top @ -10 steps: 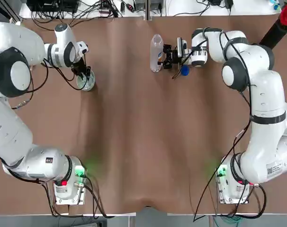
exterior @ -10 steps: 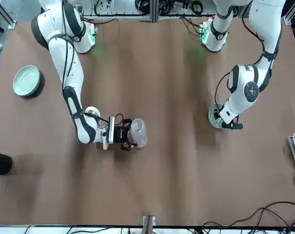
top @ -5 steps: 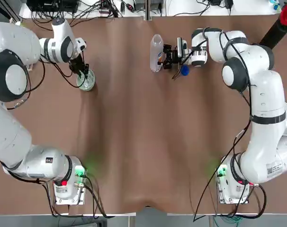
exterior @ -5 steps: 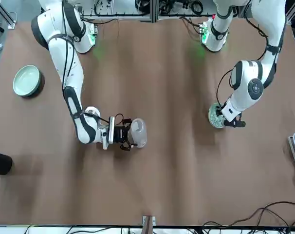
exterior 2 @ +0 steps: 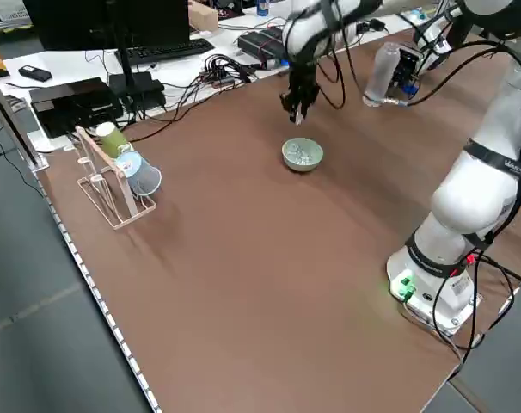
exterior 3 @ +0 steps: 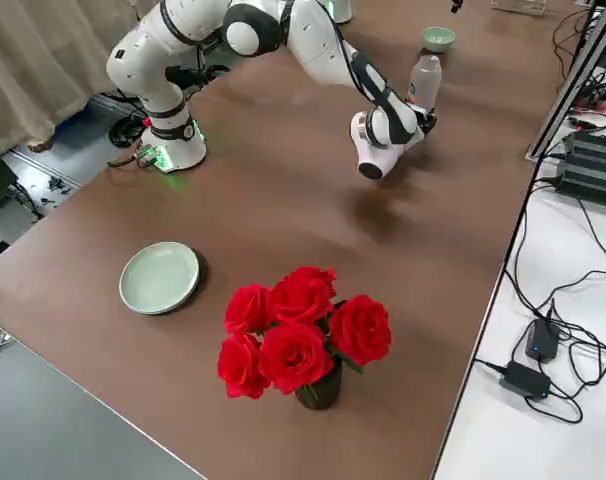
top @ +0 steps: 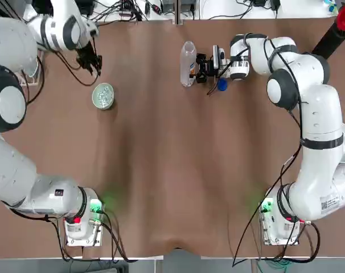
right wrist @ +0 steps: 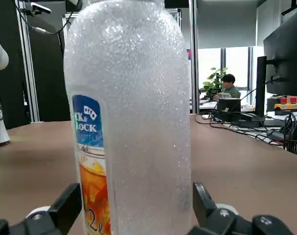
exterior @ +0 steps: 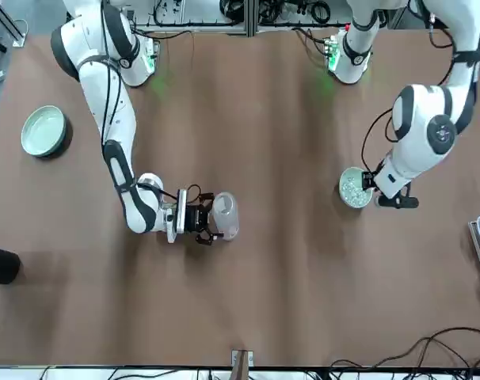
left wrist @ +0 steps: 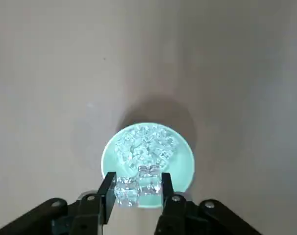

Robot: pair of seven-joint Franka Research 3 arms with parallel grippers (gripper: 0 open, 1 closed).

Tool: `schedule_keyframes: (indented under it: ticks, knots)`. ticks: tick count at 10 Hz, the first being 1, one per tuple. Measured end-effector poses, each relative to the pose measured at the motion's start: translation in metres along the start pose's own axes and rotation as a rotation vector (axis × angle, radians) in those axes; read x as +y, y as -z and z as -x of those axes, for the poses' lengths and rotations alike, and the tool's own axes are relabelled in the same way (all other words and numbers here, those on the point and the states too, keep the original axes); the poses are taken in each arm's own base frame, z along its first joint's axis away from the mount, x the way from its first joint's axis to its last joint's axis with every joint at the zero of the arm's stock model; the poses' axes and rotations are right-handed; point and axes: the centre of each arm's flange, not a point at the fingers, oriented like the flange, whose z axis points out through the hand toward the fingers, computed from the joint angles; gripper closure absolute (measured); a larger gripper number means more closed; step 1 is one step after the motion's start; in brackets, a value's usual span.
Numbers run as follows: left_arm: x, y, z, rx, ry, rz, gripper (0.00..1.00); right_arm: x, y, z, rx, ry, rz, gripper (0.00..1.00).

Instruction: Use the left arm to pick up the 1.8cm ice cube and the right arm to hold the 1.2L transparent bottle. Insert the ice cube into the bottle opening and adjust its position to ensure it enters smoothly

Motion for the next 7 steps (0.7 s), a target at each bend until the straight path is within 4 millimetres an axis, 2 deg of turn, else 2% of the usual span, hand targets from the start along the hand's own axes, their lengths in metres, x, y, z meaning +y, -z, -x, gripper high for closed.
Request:
schedule_keyframes:
  ticks: [3,4,7]
  knots:
    - [0.059,0.079,-0.018,0.049,0.05,0.026,0.59,-0.001,0.0,0.002,-0.001,-0.003,0.0,0.0]
    - [0.08,0.098,-0.021,0.059,0.057,0.04,0.59,-0.001,0.001,0.003,-0.002,-0.005,0.001,0.0]
    - [0.153,0.129,-0.022,0.101,0.013,0.089,0.59,-0.001,0.001,0.005,-0.002,-0.007,0.002,0.0]
